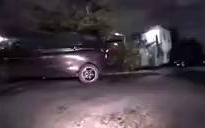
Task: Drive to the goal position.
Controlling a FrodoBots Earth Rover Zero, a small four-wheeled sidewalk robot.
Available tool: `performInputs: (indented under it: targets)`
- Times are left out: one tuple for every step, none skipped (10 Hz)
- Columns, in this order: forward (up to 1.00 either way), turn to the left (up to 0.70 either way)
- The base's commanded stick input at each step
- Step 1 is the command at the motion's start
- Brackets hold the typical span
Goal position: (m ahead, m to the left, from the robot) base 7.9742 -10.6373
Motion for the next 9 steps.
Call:
performInputs:
  targets:
    - [1.0, -0.27]
    - [1.0, -0.27]
    - [1.0, -0.27]
    - [1.0, -0.19]
    - [1.0, -0.05]
    - [1.0, -0.19]
    - [1.0, -0.27]
    - [1.0, -0.27]
    - [1.0, -0.27]
